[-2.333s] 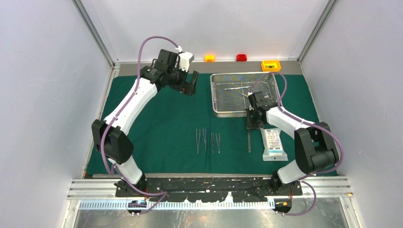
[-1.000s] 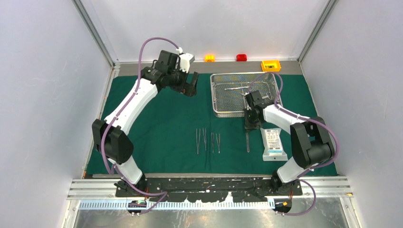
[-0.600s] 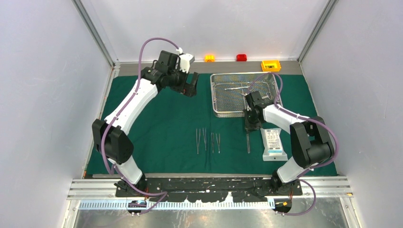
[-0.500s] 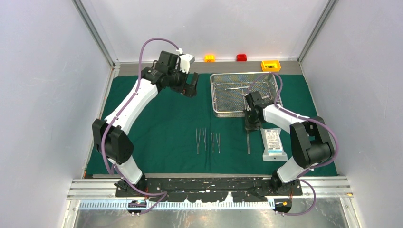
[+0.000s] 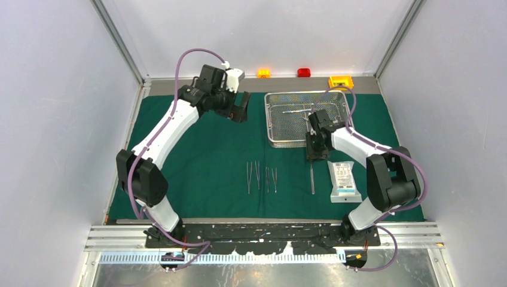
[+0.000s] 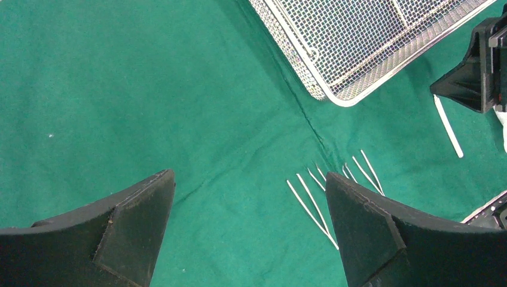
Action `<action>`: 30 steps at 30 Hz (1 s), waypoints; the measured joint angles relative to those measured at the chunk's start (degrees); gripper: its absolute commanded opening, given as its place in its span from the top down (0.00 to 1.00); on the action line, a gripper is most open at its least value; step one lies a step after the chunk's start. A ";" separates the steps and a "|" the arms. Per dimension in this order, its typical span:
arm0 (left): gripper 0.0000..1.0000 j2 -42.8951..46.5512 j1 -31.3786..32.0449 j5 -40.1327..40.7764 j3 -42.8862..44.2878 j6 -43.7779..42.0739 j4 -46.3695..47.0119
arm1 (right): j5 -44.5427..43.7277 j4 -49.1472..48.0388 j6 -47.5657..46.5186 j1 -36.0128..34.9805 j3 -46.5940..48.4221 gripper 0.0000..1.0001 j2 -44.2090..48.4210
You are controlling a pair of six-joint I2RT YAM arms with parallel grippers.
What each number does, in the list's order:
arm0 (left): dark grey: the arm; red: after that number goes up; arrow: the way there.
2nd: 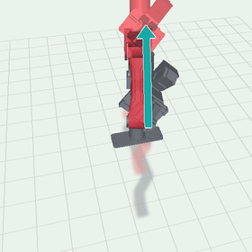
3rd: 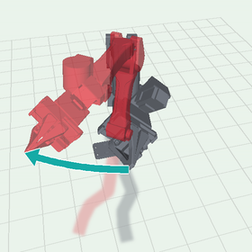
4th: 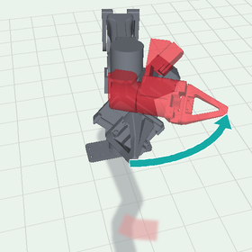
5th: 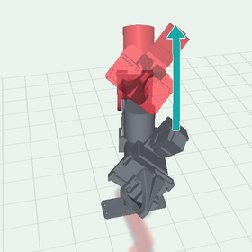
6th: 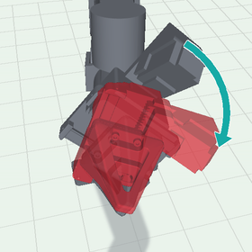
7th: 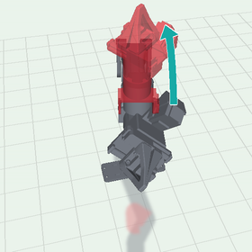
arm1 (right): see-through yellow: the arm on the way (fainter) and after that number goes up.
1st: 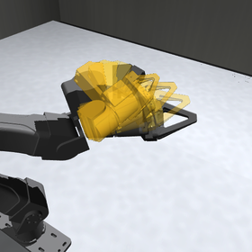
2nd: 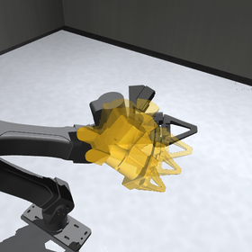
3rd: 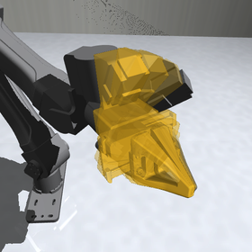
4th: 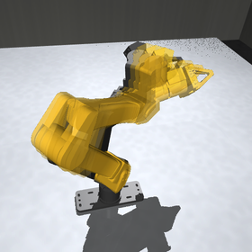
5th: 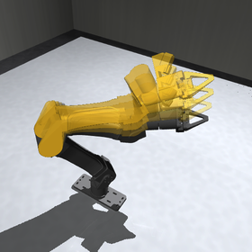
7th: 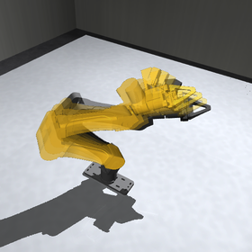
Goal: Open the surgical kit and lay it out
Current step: Place the medical item in the surgical kit, then pick up the medical item from the container.
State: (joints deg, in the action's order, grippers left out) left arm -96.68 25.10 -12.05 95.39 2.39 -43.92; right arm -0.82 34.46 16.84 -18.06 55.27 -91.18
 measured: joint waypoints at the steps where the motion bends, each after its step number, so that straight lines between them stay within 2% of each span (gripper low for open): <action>1: 0.00 0.00 0.00 0.00 0.00 0.00 0.00 | -0.02 0.17 -0.04 0.00 0.63 0.64 0.04; 6: 0.00 0.24 0.00 0.02 0.00 -0.02 0.00 | 0.00 0.68 -1.07 0.00 1.77 0.60 1.95; 12: 0.00 0.92 0.00 0.07 0.00 -0.04 -0.04 | 1.11 3.02 -4.37 0.00 3.76 0.55 9.68; 18: 0.00 1.97 0.00 0.31 0.17 -0.55 -0.50 | -2.49 4.13 -9.03 0.00 15.10 0.51 11.65; 23: 0.00 2.10 0.00 0.20 1.53 -2.01 -1.90 | -6.29 3.21 -13.18 0.28 23.85 0.50 8.81; 30: 0.00 2.10 0.00 -0.94 1.77 -4.66 -3.96 | -6.08 3.65 -15.54 4.15 33.31 0.50 -3.37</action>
State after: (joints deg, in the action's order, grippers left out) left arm -94.59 25.10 -12.99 97.17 -2.26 -47.88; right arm -6.90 38.11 1.30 -13.91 88.58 -94.54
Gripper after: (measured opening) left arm 0.996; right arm 0.498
